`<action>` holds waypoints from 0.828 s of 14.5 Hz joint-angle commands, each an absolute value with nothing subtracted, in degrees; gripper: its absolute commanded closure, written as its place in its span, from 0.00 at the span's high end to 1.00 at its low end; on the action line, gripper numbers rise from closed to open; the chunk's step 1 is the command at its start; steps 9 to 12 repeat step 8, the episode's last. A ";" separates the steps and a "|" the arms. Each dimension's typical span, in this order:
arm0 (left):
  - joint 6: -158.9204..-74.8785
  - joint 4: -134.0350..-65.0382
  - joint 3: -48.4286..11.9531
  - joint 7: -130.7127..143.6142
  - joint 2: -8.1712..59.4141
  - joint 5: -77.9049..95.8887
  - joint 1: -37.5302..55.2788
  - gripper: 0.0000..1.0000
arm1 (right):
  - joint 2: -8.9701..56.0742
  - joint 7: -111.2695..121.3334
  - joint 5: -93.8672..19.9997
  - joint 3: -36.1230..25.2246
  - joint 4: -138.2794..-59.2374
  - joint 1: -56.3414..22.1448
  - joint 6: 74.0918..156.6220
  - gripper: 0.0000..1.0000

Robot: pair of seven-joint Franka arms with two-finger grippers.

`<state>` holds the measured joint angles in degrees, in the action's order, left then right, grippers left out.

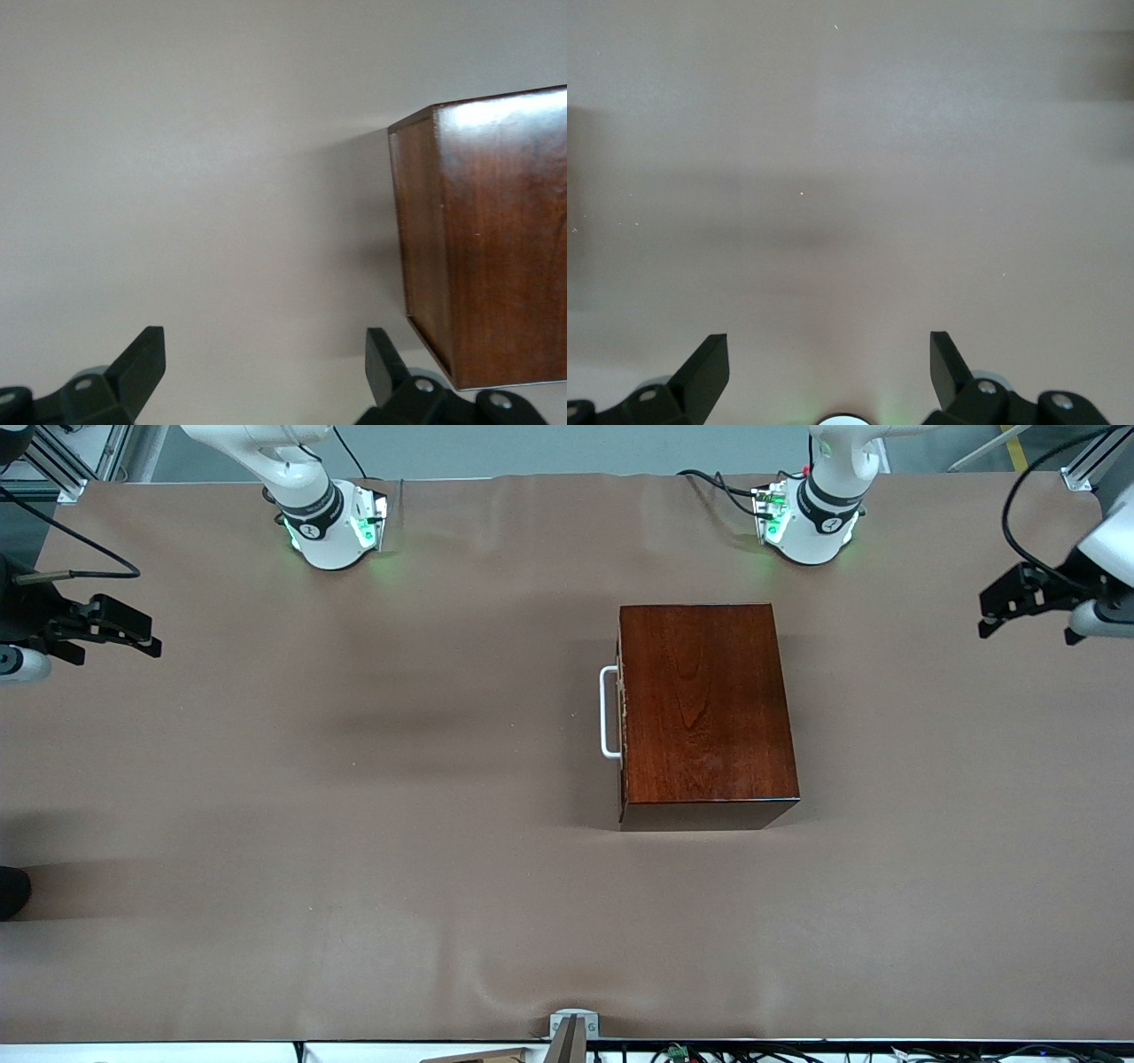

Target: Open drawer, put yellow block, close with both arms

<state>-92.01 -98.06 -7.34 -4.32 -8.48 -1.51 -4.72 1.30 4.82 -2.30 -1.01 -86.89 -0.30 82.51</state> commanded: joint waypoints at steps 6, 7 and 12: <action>-87.99 -94.49 -8.00 -0.53 -8.79 -0.18 -4.92 1.00 | -0.53 5.45 -1.58 -0.09 -88.59 0.70 82.79 1.00; -87.54 -94.31 -8.09 -0.35 -8.70 -0.18 -4.83 1.00 | -0.53 5.45 -1.58 -0.09 -88.59 0.79 82.71 1.00; -87.37 -94.22 -8.09 0.17 -8.79 -0.18 -4.83 1.00 | -0.53 5.45 -1.58 -0.09 -88.59 0.88 82.79 1.00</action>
